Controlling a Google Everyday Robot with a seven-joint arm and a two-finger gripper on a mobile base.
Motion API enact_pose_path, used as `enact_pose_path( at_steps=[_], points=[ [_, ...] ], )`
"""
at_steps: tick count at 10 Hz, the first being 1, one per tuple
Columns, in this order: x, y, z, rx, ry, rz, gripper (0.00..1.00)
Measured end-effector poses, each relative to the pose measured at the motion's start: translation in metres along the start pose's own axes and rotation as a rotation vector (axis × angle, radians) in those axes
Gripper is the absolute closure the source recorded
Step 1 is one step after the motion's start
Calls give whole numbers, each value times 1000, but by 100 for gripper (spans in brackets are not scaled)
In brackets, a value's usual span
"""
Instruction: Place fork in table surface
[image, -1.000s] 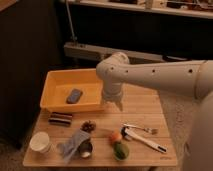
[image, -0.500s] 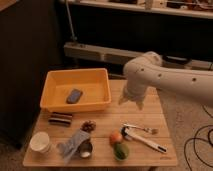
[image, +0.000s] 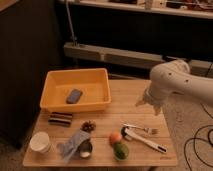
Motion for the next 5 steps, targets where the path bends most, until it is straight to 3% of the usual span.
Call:
enact_pose_path(
  at_steps=[1, 2, 5],
  points=[
    [-3, -13, 6, -19, -10, 2, 35],
    [-5, -22, 12, -16, -16, 8, 35],
    [-5, -19, 11, -19, -17, 4, 35]
  ],
)
